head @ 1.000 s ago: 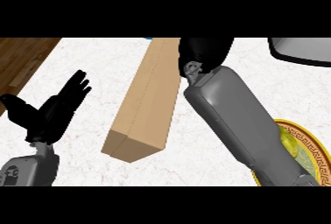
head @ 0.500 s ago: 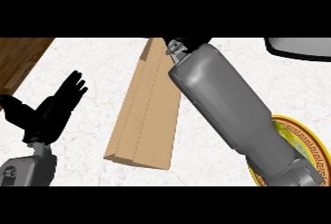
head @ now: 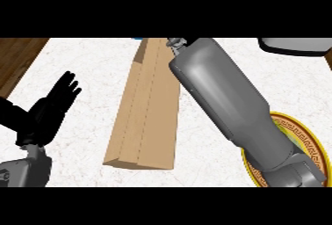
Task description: Pick the lemon from the plate and place it in the cardboard box
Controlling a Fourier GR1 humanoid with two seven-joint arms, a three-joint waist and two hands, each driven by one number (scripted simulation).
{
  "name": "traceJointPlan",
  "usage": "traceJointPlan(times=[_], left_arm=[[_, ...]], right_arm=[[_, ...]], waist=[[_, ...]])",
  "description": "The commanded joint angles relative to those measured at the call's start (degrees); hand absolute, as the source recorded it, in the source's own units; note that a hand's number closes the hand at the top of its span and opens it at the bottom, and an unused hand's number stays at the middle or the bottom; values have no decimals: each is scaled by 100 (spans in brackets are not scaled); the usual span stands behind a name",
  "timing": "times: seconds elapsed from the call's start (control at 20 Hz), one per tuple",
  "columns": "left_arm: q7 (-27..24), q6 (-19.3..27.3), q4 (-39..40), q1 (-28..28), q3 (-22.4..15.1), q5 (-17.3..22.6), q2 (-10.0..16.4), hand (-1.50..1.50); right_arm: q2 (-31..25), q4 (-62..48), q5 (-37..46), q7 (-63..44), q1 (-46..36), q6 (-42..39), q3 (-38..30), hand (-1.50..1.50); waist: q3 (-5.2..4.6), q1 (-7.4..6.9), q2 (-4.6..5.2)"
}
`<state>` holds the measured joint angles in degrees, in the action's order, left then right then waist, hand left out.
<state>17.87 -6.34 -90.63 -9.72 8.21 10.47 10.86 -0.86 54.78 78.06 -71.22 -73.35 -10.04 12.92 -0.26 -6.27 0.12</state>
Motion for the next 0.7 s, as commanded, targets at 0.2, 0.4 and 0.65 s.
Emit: traceJointPlan(times=[0.2, 0.4, 0.65], left_arm=[[-73, 14, 40, 105, 116, 25, 27, 0], [-93, 19, -80, 206, 100, -39, 58, 0], [-217, -168, -86, 373, 211, 132, 119, 0]], right_arm=[[82, -295, -214, -1400, 278, 480, 266, 150], [82, -172, -400, -1401, 810, 1076, 456, 150], [82, -21, -1101, -1401, 1433, 1440, 200, 150]], waist=[[9, 139, 9], [17, 170, 10], [23, 164, 12]])
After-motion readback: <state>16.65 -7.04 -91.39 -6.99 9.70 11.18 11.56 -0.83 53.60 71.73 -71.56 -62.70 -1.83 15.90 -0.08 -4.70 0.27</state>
